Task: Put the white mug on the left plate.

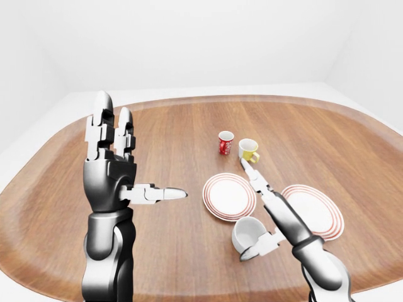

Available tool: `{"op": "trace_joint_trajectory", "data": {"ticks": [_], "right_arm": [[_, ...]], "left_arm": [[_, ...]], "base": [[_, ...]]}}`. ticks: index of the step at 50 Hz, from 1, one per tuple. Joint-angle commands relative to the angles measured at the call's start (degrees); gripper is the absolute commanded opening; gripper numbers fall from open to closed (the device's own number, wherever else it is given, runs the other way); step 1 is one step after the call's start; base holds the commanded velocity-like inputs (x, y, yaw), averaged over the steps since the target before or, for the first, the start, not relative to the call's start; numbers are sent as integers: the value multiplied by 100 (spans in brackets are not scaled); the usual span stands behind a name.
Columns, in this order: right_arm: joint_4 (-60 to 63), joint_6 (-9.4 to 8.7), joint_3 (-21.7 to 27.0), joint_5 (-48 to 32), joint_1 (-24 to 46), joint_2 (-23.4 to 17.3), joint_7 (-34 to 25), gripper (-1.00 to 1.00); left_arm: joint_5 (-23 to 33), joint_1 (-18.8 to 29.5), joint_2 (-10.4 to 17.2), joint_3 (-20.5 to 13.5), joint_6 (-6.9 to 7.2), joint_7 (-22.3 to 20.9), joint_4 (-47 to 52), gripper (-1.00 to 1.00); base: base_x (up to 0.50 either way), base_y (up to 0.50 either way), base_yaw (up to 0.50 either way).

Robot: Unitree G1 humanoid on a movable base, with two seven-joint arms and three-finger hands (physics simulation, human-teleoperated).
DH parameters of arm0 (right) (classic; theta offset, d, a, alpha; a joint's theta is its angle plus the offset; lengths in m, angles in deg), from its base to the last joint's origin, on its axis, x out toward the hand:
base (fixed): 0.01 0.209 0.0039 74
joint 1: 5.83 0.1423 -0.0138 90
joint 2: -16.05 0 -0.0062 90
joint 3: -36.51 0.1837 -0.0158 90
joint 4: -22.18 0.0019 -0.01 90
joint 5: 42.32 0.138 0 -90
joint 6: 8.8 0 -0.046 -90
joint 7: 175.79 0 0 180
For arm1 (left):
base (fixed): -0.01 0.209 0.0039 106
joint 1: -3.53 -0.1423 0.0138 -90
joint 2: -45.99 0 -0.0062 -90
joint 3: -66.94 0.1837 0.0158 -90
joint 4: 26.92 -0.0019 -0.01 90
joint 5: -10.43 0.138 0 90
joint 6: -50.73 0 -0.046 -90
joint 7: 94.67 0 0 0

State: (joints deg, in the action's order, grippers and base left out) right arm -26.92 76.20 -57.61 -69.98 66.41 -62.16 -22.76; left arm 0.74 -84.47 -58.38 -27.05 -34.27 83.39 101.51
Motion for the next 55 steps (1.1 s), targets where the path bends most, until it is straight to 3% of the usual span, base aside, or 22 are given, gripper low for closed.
{"op": "trace_joint_trajectory", "data": {"ticks": [1, 27, 55], "right_arm": [[12, 0, 3, -631, -101, -55, -377, 100], [-53, 0, -17, -1502, 57, 58, -786, 100], [-995, 0, -45, -1956, 226, -16, -701, 100]], "left_arm": [[-4, -6, -1, -3, 0, -3, 19, 100], [2, -38, -15, 32, 0, 3, 79, 100], [-37, -21, -11, 11, 0, 10, 85, 100]], "base": [[0, 0, 0], [0, 0, 0], [0, 0, 0]]}}
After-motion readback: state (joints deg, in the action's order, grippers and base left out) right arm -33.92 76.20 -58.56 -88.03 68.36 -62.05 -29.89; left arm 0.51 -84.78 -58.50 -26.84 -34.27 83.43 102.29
